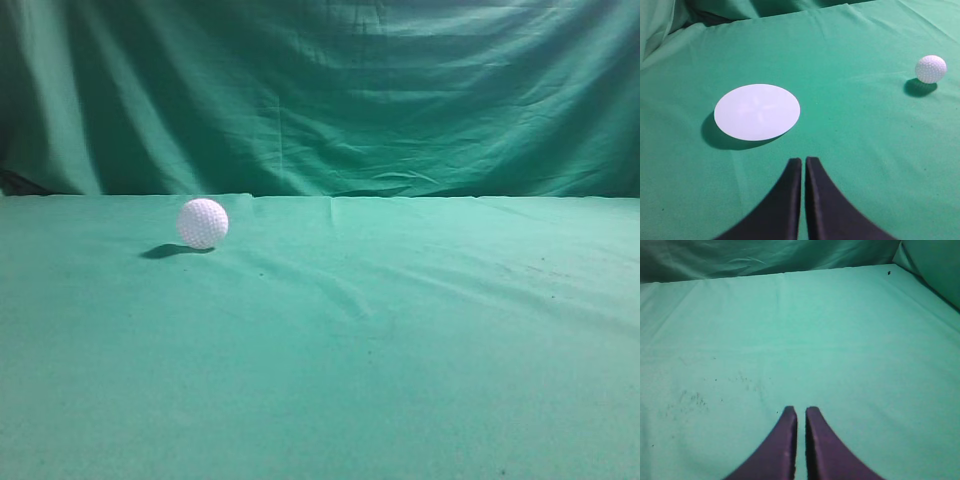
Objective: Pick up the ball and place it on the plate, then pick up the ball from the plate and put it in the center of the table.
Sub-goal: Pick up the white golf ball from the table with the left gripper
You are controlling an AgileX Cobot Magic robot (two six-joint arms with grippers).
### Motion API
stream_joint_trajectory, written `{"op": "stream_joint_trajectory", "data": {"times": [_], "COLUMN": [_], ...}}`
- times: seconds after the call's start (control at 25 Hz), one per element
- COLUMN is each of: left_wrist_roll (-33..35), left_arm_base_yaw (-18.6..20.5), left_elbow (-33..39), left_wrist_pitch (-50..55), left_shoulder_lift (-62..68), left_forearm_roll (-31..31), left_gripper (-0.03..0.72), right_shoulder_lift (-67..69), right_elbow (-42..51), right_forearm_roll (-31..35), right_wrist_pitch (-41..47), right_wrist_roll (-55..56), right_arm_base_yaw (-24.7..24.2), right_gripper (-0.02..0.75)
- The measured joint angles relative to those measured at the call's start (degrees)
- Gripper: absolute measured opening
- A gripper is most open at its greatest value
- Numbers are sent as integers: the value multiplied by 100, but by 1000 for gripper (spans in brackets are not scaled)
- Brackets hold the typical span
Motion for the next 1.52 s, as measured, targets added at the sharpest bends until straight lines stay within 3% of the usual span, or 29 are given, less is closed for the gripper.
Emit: {"op": "stream_joint_trajectory", "data": {"times": [0.16,0.28,0.44,0.68,0.84,0.92,1.2,1.4,1.52], "left_wrist_roll": [-23,-23,-23,-35,-910,-1149,-584,231,564], "left_arm_base_yaw": [0,0,0,0,0,0,0,0,0], "left_elbow": [0,0,0,0,0,-159,-1210,-1541,-1591], "left_wrist_pitch": [-179,-968,-1881,-2092,-2103,-1592,243,454,93], "left_shoulder_lift": [0,0,0,0,0,0,211,1161,1597], "left_forearm_roll": [-389,-883,-1028,-1103,-1578,-1654,-1855,-2532,-2635], "left_gripper": [0,0,0,0,0,0,0,0,0], "right_shoulder_lift": [0,0,0,0,0,0,0,0,0], "right_elbow": [0,0,0,0,0,0,0,0,0], "right_forearm_roll": [0,0,0,0,0,0,0,0,0], "right_wrist_pitch": [0,0,0,0,0,0,0,0,0], "right_wrist_roll": [0,0,0,0,0,0,0,0,0], "right_arm_base_yaw": [0,0,0,0,0,0,0,0,0], "right_gripper": [59,59,59,59,59,59,59,59,59]}}
